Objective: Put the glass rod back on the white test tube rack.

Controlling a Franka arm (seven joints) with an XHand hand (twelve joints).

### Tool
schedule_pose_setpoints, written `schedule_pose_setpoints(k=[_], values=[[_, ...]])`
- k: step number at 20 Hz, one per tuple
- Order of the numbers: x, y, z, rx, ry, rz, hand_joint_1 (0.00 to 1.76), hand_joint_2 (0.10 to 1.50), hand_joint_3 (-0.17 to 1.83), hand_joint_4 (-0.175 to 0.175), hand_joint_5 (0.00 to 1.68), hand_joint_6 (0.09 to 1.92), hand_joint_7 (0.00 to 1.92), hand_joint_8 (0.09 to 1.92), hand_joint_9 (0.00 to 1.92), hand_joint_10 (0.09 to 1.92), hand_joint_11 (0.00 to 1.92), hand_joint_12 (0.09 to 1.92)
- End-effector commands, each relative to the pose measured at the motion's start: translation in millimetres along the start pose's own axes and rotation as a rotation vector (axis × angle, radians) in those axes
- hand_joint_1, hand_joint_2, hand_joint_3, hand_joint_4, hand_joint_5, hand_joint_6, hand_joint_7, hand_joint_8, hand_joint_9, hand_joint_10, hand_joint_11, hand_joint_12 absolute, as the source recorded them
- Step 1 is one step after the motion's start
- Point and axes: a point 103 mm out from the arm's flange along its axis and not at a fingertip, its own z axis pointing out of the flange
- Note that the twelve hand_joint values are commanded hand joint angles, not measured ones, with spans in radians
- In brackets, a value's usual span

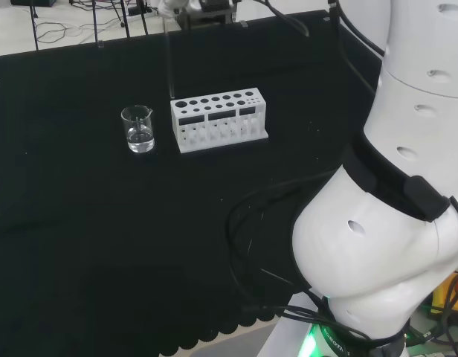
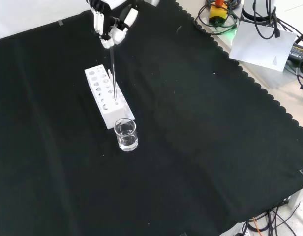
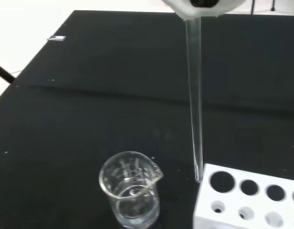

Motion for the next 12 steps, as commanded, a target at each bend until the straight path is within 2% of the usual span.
schedule_pose_setpoints(k=[1, 12], values=[[-33.1, -12.3, -0.9, -0.014, 0.004, 0.053, 1.22, 1.08, -0.17, -0.175, 1.23, 0.63, 1.49, 1.11, 1.76, 0.75, 1.76, 0.70], [-75.4, -31.2, 0.7, -0.013, -0.008, 0.119, 1.22, 1.08, -0.17, -0.175, 1.23, 0.63, 1.49, 1.11, 1.76, 0.75, 1.76, 0.70]])
